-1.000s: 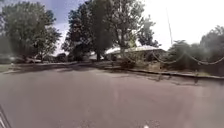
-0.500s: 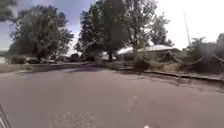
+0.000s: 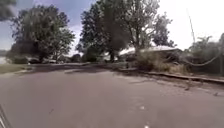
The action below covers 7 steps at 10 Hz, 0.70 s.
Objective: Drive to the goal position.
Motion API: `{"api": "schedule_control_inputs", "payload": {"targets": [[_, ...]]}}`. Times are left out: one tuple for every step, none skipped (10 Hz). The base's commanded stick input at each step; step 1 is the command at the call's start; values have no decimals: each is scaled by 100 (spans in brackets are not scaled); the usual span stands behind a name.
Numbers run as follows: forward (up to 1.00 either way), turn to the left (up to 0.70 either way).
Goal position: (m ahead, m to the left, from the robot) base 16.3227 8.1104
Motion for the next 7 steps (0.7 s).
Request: {"api": "schedule_control_inputs", "payload": {"targets": [[70,3],[70,3],[70,3],[70,3],[70,3],[70,3],[70,3]]}}
